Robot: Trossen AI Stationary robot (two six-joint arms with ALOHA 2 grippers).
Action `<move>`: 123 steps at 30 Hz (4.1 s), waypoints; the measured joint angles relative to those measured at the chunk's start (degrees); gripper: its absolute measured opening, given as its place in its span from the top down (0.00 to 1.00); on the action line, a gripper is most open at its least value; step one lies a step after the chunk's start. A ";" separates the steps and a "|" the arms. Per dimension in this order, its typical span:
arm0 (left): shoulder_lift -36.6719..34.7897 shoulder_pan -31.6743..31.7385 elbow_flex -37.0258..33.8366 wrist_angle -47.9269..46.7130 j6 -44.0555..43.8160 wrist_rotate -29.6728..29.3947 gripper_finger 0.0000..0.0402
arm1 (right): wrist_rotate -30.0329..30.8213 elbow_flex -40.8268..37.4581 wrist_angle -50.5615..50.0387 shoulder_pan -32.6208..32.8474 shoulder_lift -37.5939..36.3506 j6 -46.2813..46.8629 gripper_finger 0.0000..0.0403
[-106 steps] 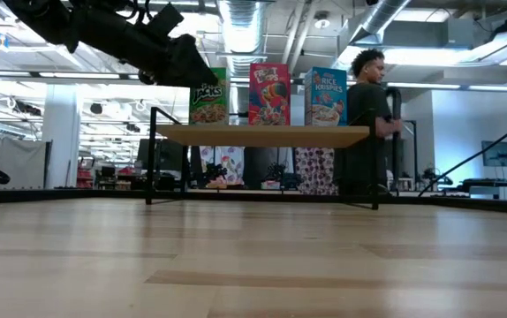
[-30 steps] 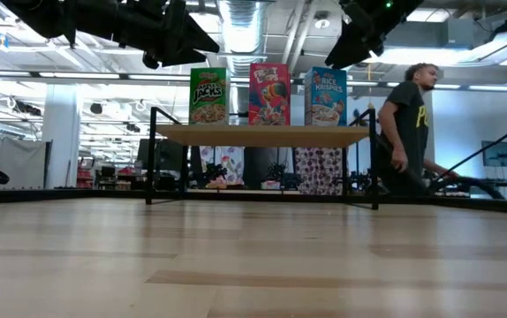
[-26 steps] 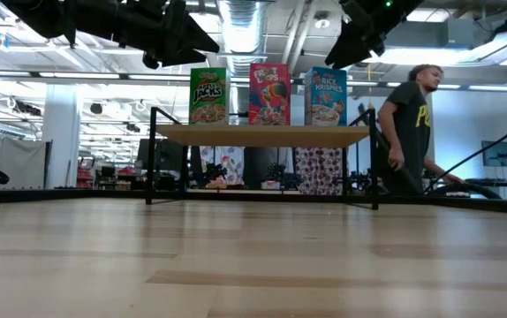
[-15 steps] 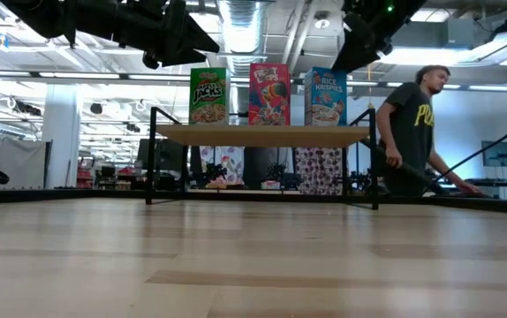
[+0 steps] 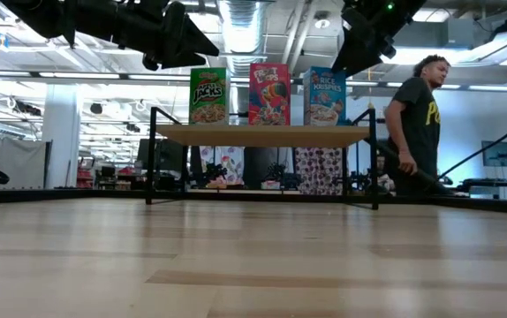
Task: Stack cereal on shelf
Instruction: Adjust the blue cereal box on the shelf
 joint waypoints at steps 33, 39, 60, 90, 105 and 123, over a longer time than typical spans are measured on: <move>0.00 -0.02 0.00 -0.70 -0.20 0.06 0.28 | 5.97 9.82 -1.25 4.86 -0.16 -0.89 0.34; 0.00 -0.02 0.00 -1.05 -0.51 0.07 0.28 | 5.65 18.00 -2.58 3.35 5.04 -9.13 0.34; 0.00 -0.02 0.00 -2.58 -1.09 0.05 0.28 | 3.23 27.74 -24.07 -7.24 15.08 -10.78 0.34; 0.00 -0.02 0.00 -2.48 -0.81 0.03 0.28 | -0.21 27.65 -28.57 -8.35 15.06 -23.12 0.34; 0.00 -0.02 0.00 -3.03 -0.04 0.03 0.28 | -0.22 26.93 -38.69 -9.02 14.97 -16.52 0.34; 0.00 -0.02 0.00 -3.95 0.00 0.03 0.28 | 1.25 18.60 -27.14 -10.05 14.43 -17.19 0.34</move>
